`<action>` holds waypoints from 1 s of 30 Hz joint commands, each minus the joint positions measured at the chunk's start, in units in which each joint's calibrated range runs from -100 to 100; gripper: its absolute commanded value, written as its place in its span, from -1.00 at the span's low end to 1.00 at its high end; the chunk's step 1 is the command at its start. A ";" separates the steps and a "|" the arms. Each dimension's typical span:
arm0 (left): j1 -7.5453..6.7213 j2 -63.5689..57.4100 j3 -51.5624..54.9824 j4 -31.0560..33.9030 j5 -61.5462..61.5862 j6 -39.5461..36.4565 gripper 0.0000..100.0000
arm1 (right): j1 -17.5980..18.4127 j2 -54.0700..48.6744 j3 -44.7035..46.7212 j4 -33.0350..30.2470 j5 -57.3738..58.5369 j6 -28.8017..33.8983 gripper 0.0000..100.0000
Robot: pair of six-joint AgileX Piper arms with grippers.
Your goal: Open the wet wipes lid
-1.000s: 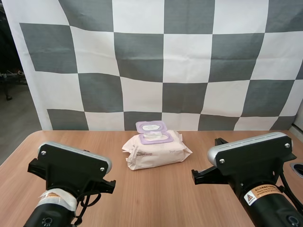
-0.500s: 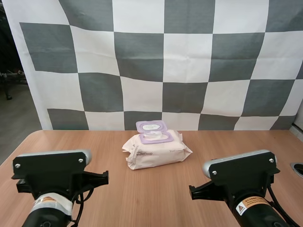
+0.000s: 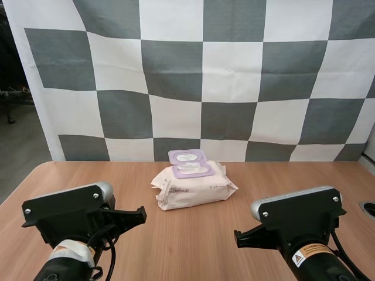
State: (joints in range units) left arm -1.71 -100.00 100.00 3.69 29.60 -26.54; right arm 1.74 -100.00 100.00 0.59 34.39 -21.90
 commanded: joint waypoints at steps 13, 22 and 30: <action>-0.10 0.00 0.00 1.35 0.38 10.63 -1.00 | -0.02 0.00 0.00 0.06 0.00 -0.06 -1.00; -0.10 0.00 0.00 1.35 -0.23 10.63 -1.00 | -0.02 0.00 0.00 0.06 0.00 -0.06 -1.00; -0.10 0.00 0.00 1.35 -0.23 10.63 -1.00 | -0.02 0.00 0.00 0.06 0.00 -0.06 -1.00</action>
State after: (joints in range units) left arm -1.79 -100.00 100.00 4.96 29.39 -15.89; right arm 1.74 -100.00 100.00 0.59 34.39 -21.90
